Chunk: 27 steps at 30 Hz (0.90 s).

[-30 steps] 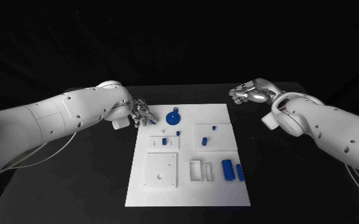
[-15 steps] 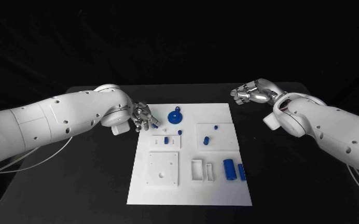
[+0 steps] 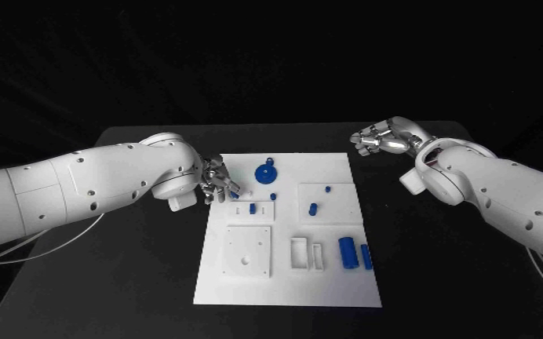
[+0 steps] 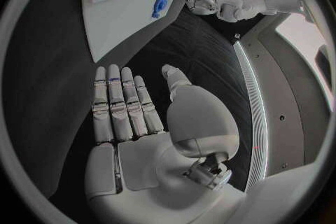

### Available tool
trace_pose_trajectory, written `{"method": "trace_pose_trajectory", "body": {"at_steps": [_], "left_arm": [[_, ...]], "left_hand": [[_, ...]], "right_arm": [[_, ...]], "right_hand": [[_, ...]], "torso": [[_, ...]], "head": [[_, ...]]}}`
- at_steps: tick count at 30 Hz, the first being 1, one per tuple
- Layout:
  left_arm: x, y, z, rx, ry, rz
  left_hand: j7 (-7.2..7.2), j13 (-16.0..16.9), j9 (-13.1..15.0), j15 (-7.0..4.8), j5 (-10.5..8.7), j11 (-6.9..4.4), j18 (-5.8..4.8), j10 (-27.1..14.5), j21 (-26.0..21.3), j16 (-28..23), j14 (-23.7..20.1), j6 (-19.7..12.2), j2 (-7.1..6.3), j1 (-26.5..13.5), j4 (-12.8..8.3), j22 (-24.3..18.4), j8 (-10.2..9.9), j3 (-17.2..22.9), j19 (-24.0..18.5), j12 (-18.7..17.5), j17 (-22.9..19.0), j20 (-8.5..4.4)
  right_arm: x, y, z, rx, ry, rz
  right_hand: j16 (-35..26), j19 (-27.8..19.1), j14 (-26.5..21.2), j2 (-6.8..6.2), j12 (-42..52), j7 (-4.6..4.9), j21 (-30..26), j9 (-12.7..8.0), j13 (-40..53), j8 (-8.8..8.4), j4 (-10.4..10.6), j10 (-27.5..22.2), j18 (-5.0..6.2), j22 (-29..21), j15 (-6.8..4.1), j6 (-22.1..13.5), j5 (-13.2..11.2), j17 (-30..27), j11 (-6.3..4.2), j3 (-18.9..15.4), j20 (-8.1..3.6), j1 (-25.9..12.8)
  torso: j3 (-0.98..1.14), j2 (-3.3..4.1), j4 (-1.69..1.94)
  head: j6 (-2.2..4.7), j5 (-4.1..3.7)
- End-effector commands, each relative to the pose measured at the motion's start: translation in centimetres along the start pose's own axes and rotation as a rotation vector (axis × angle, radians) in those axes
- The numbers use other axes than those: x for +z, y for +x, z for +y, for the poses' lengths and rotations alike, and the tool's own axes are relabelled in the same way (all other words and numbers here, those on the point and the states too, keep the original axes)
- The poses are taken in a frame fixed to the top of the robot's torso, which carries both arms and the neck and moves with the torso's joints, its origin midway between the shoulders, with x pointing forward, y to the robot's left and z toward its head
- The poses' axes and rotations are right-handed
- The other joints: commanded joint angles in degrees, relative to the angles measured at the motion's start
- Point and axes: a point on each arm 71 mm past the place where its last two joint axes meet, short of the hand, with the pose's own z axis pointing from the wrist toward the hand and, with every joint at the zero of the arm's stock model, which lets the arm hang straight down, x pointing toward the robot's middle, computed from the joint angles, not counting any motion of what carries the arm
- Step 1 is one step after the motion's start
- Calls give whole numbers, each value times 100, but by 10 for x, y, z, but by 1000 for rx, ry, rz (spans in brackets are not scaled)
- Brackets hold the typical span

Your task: Assemble the parts on the task board

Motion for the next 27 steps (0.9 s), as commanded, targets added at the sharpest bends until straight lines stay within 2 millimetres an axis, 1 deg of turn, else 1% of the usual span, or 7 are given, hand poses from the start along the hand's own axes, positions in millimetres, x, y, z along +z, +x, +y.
{"method": "trace_pose_trajectory", "body": {"at_steps": [1, 8, 12, 18, 20, 23, 27], "left_arm": [[-3, 0, 1, 16, -22, -80], [-10, 9, -3, 56, 0, -149], [-15, 13, -6, 70, 21, -184], [-19, 17, -10, 87, 43, -212], [-20, 18, -11, 92, 51, -219], [-20, 20, -12, 102, 60, -229], [-21, 23, -12, 110, 65, -235]], "left_hand": [[-195, -9, 1339, 1, 35, -37, -81, 229, 30, 31, 31, 256, 12, 25, -208, 108, -2, 254, 19, 36, 13, -15], [-204, -31, 1387, 2, 80, -42, -57, 242, 41, 23, 87, 298, 10, 17, -234, 106, -3, 286, 41, 88, 50, -1], [-208, -54, 1407, -3, 97, -45, -48, 244, 48, 6, 120, 317, 3, 7, -245, 105, -5, 298, 61, 118, 65, -3], [-212, -70, 1410, -7, 105, -48, -43, 247, 50, -3, 144, 333, 1, 9, -251, 104, -6, 303, 72, 142, 80, -3], [-213, -87, 1410, -7, 110, -50, -40, 244, 53, -21, 161, 337, -2, 4, -252, 104, -8, 304, 83, 165, 83, -3], [-215, -106, 1422, -8, 175, -49, -39, 248, 49, -35, 165, 343, -4, -8, -251, 102, -5, 313, 85, 163, 82, -4], [-216, -112, 1425, -8, 192, -50, -37, 250, 49, -37, 175, 347, -4, -8, -256, 102, -6, 321, 91, 171, 92, -2]], "right_arm": [[0, 1, 0, 9, 0, 11], [0, 1, -1, 9, 1, 10], [-1, 1, -1, 9, 1, 10], [-1, 2, -1, 10, 1, 12], [-1, 2, -1, 10, 1, 13], [-1, 2, -2, 10, 2, 13], [-1, 2, -2, 10, 2, 14]], "right_hand": [[-15, -35, -24, 57, -15, -1, 3, -9, -8, -32, -5, -34, 19, -5, -3, -45, 35, -8, -5, -33, 11, -15], [-15, -37, -26, 60, -15, 0, 3, -8, -8, -30, 1, -36, 20, -5, -2, -38, 35, -8, -4, -37, 12, -17], [-15, -37, -26, 60, -15, 0, 3, -8, -8, -30, 1, -36, 20, -5, -2, -38, 35, -8, -4, -37, 12, -17], [-15, -37, -26, 60, -15, 0, 3, -8, -8, -30, 1, -36, 20, -5, -2, -38, 35, -8, -4, -37, 12, -17], [-15, -38, -27, 67, -15, 1, 3, -9, -8, -30, 18, -36, 20, -6, -2, -43, 36, -8, -3, -45, 12, -17], [-15, -38, -30, 67, -16, 1, 3, -9, -8, -31, 23, -39, 20, -5, -1, -45, 34, -9, -2, -48, 13, -22], [-15, -38, -30, 67, -16, 1, 3, -9, -8, -31, 23, -39, 20, -5, -1, -45, 34, -9, -2, -48, 13, -22]], "torso": [[2, -2, -4], [2, 0, -6], [1, -5, -5], [4, 2, -10], [2, 2, -12], [0, 1, -10], [0, 2, -6]], "head": [[-13, 15], [-22, 24], [-43, 20], [-51, 34], [-39, 37], [-46, 39], [-73, 44]]}}
